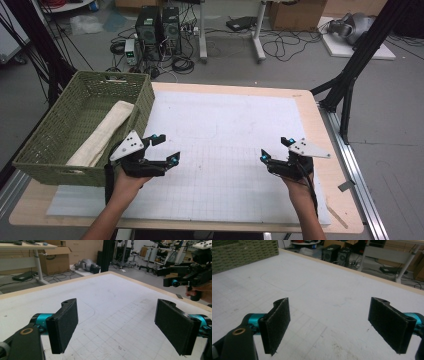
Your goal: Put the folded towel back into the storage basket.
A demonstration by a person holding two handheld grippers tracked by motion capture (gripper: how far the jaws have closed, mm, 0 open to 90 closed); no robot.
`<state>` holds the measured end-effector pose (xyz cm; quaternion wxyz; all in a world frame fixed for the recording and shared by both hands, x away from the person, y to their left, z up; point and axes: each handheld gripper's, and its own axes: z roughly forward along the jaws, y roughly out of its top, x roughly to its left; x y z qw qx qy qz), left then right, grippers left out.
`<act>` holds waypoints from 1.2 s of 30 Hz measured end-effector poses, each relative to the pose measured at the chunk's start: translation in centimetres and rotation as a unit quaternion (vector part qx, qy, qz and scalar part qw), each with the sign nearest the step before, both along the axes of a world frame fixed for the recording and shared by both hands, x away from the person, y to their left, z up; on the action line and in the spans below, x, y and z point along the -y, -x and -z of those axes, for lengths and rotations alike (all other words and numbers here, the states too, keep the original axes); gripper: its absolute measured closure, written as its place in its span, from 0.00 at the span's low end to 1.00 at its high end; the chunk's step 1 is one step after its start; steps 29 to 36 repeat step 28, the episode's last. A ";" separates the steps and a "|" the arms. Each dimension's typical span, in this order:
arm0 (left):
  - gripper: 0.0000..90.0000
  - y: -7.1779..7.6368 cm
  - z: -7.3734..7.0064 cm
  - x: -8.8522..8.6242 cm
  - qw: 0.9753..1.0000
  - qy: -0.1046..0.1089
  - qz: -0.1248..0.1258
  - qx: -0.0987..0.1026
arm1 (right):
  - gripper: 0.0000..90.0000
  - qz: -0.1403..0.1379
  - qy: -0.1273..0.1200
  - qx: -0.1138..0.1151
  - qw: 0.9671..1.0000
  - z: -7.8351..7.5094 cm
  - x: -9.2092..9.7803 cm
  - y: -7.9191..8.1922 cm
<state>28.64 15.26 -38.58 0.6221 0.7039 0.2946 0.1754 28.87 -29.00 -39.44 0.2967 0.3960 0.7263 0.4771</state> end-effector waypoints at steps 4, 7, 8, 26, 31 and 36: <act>0.21 -0.2 0.8 0.2 1.000 -0.003 0.001 -0.005 | 0.18 0.004 0.009 -0.002 1.000 0.7 0.4 0.4; 0.21 -0.2 1.4 0.6 1.000 -0.018 0.004 0.001 | 0.18 0.009 0.009 -0.002 1.000 1.3 0.7 0.6; 0.22 -0.3 1.6 0.7 1.000 -0.021 0.005 0.001 | 0.18 0.011 0.009 -0.004 1.000 1.6 0.8 0.6; 0.22 -0.4 2.1 1.3 1.000 -0.026 0.009 -0.005 | 0.18 0.020 0.016 -0.017 1.000 2.5 1.6 0.6; 0.22 -0.5 2.1 1.4 1.000 -0.025 0.010 -0.007 | 0.18 0.021 0.014 -0.018 1.000 2.5 1.7 0.7; 0.22 -0.5 2.1 1.4 1.000 -0.025 0.010 -0.007 | 0.18 0.021 0.014 -0.018 1.000 2.5 1.7 0.7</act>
